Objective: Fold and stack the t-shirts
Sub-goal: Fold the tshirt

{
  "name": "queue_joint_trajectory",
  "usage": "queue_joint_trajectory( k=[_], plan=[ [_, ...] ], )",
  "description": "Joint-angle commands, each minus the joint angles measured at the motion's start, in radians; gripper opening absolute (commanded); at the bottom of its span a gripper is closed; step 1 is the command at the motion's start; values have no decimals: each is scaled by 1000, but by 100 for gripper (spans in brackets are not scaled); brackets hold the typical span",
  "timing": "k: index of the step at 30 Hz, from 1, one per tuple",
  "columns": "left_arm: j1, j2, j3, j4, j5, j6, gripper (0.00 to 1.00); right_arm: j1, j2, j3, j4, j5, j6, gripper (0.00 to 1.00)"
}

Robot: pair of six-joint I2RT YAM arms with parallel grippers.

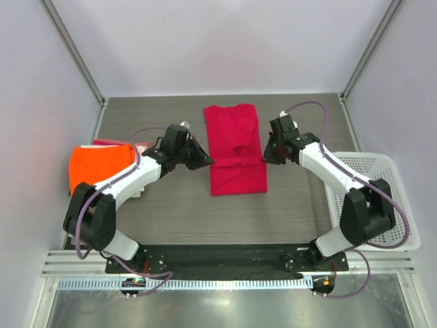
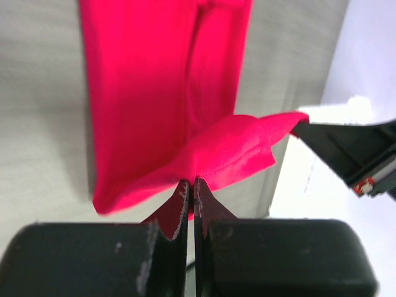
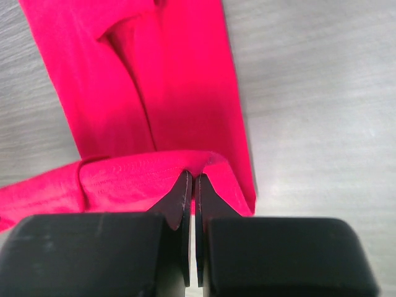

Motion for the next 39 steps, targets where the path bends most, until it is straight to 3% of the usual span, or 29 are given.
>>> queue_joint_trajectory(
  k=[1,15,16,17,19,22,24,26,32,39],
  plan=[
    [45,67,83,21,36,44,0,-29,66,86,59,-60,-55,1],
    [125,380,327,26,81,48,2,-106,377,346,107,-135,-75,3],
    [129,397,344,27,90,50,17,-109,402,370,106,-139,-75,11],
    [135,428,374,26,84,54,37,-112,423,393,99,-112,-69,57],
    [142,437,388,-8,58,60,77,-112,440,404,92,-81,-69,80],
    [139,352,315,-37,18,106,86,-110,333,263,162,-110,-86,80],
    [126,287,199,-27,-19,116,86,-112,225,128,196,-109,-90,79],
    [113,191,119,4,-36,117,85,-112,154,31,222,-125,-93,69],
    [37,84,-108,90,-7,84,72,-110,-2,-228,279,-253,-64,49],
    [-22,101,-184,162,3,45,58,-112,26,-343,314,-276,-61,47]
  ],
)
